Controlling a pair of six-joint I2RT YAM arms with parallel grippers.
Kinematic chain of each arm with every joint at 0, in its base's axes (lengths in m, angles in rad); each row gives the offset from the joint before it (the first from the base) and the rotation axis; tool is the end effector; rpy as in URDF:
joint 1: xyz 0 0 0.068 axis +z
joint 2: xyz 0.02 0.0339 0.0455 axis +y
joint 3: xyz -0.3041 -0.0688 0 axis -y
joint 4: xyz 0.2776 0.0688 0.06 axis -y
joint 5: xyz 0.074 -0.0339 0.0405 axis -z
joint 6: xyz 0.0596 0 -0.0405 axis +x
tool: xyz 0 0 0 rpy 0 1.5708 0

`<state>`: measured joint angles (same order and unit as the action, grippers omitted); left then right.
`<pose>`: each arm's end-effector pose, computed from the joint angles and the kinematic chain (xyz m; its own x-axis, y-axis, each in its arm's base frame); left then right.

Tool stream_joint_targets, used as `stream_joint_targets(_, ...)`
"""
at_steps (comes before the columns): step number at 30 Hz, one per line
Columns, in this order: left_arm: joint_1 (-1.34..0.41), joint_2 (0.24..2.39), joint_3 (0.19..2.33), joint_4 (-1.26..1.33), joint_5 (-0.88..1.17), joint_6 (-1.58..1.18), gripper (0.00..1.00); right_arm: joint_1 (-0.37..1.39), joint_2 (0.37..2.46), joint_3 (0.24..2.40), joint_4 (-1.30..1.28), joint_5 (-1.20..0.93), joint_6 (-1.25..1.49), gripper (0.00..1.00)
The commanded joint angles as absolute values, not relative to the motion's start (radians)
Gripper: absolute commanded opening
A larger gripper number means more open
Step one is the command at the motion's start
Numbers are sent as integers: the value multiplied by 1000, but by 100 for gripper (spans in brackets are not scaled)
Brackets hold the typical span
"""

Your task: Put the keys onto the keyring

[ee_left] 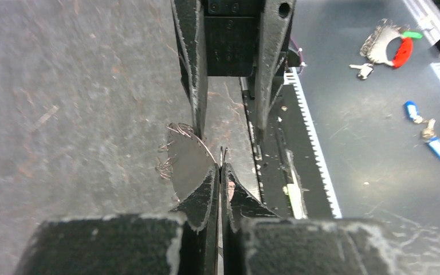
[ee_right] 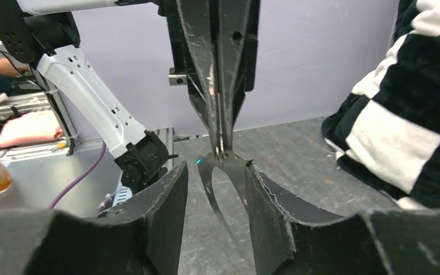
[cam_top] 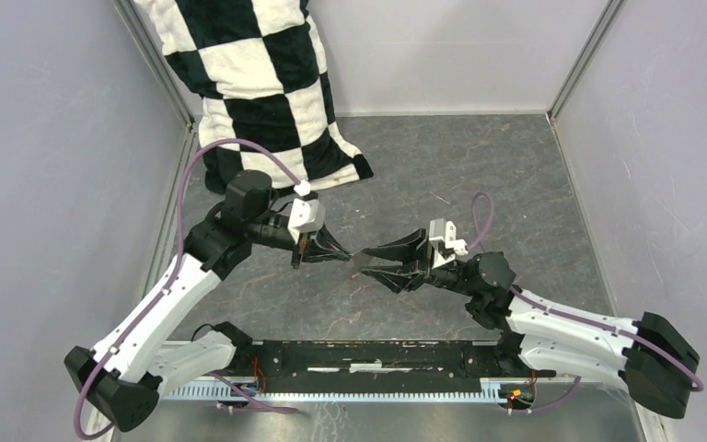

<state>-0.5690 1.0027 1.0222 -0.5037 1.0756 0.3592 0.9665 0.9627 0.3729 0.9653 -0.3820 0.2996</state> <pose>0.1599 -0.1645 0.3876 -0.0465 0.2280 -0.9725 0.9917 -0.1062 -0.0723 0.1128 0.2024 0.3060 -0.0844 0.3597 -0.9292 -0.9793 0.1420 0.1440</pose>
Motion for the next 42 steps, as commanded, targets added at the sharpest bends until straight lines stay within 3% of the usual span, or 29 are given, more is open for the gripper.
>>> stream_joint_targets(1,-581,924,1054,-500,1139,624,2,962,877,422,809,-352,157,48)
stream_joint_targets(9,-618,876,1043,-533,1167,895,2,962,799,446,700,-375,78,45)
stream_joint_targets(15,-632,882,1040,-534,1173,909,2,962,816,456,701,-372,83,44)
stream_joint_targets(22,-632,883,952,-252,1053,349,2,962,805,477,641,-302,56,43)
stream_joint_targets(29,-612,876,847,100,938,-178,2,953,771,512,571,-243,34,49)
stream_joint_targets(42,-611,851,811,236,921,-231,2,913,836,637,570,-441,112,40)
